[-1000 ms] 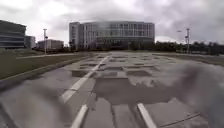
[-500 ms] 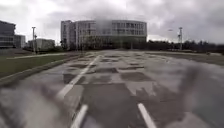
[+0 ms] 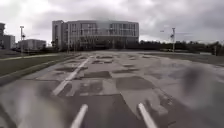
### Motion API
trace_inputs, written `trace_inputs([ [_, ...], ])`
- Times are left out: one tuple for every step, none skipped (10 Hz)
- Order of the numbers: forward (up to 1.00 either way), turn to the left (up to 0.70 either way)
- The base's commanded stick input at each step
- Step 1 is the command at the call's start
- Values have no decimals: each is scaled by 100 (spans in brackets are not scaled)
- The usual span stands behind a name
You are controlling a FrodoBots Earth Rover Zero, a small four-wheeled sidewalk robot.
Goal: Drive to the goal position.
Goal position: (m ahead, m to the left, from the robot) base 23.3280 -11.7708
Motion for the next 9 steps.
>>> trace_inputs([
  [100, -27],
  [100, -27],
  [100, -27],
  [100, -27],
  [100, -27],
  [100, -27],
  [100, -27],
  [100, -16],
  [100, 0],
])
